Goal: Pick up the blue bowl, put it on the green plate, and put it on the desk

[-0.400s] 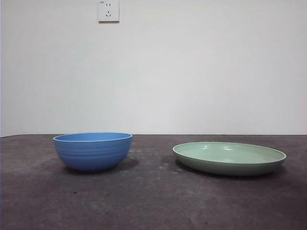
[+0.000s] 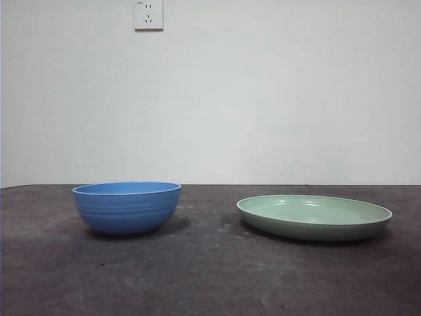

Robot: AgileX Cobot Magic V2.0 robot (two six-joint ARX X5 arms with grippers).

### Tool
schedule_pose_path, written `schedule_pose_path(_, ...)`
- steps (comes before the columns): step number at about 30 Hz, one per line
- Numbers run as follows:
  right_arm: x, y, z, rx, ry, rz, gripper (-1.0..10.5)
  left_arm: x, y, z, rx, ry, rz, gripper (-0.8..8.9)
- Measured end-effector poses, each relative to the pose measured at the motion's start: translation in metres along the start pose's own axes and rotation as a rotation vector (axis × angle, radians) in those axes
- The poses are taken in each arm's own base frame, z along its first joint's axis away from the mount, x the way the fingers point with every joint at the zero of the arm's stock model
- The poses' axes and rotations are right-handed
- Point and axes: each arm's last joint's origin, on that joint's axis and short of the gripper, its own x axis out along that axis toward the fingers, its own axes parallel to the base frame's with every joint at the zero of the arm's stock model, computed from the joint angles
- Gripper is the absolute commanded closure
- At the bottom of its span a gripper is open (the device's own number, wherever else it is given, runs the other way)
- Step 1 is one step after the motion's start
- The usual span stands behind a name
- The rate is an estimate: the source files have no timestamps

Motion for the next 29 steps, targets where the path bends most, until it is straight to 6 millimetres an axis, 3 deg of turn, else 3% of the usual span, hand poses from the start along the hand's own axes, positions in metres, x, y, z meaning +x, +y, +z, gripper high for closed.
schedule_pose_path(4, -0.003, 0.003, 0.007, 0.029, -0.007, 0.003, 9.4, -0.006, -0.006, 0.010, -0.028, 0.018, -0.013, 8.04)
schedule_pose_path(10, -0.016, 0.018, 0.039, 0.018, -0.100, 0.036, 9.4, -0.021, -0.024, 0.044, -0.032, -0.043, -0.053, 8.04)
schedule_pose_path(15, -0.029, 0.031, 0.067, 0.015, -0.096, 0.031, 9.4, -0.027, -0.039, 0.071, -0.028, 0.014, -0.081, 8.04)
schedule_pose_path(22, -0.034, 0.049, 0.112, -0.041, 0.046, 0.049, 9.4, -0.026, -0.061, 0.109, 0.054, 0.156, -0.155, 8.05)
schedule_pose_path(29, -0.019, 0.063, 0.153, -0.095, 0.300, 0.149, 9.4, -0.011, -0.077, 0.134, 0.147, 0.335, -0.282, 8.04)
